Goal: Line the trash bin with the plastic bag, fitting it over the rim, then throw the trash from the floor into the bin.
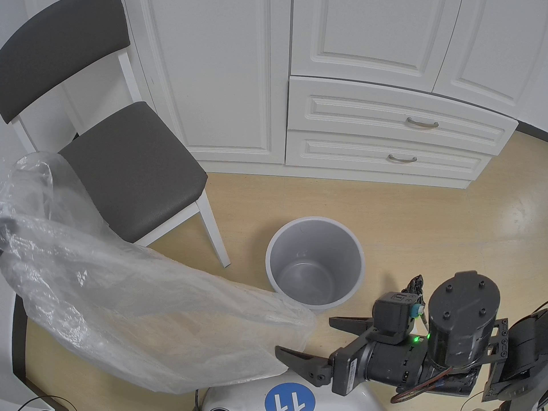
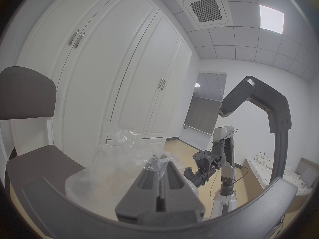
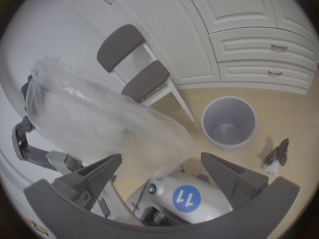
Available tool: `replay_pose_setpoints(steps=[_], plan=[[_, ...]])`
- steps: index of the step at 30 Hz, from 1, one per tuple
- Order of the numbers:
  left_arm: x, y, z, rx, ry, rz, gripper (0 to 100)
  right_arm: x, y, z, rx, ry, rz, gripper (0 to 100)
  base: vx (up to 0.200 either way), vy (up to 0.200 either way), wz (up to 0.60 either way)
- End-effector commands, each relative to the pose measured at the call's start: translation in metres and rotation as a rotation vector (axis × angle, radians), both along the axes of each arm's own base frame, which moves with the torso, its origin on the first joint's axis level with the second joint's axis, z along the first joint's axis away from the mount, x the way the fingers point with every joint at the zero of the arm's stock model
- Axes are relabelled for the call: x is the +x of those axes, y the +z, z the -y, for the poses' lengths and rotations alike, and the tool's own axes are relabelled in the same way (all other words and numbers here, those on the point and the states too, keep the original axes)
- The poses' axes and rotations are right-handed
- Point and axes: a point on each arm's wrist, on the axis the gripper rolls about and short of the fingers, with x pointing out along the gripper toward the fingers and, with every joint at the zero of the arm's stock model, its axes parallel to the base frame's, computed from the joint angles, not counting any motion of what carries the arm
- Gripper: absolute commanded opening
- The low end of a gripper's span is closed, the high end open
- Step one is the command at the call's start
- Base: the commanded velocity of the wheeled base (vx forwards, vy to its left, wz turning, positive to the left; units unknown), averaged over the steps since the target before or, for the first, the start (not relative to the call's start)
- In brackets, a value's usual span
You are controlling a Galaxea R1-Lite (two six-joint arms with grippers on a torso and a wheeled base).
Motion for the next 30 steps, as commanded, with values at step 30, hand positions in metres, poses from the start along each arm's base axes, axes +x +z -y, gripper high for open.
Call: replay_pose_setpoints(steps=[30], plan=[[-0.004, 0.002, -0.001, -0.006, 0.000, 0.021, 0, 0.044, -0.057, -0.022, 0.218, -0.064, 0.010, 100, 0.000, 0.000, 0.00]])
